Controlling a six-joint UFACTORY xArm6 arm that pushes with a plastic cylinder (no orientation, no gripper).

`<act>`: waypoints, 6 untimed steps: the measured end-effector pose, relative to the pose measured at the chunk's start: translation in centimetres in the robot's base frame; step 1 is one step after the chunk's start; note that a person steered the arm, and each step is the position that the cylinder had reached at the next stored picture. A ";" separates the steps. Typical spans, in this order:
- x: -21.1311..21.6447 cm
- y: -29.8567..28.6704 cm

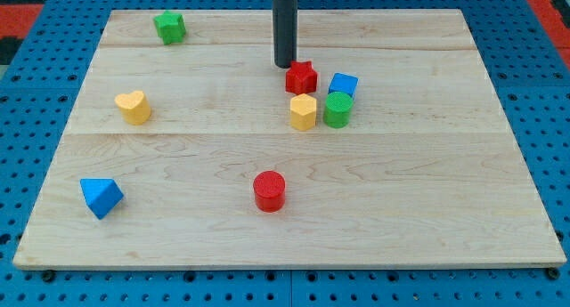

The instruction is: Place the arm to the top of the yellow heart

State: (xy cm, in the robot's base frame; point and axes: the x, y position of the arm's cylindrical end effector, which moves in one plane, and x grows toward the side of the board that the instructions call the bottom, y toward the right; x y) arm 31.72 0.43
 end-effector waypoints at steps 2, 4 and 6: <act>2.1 2.3; 2.2 -0.1; 2.2 -5.0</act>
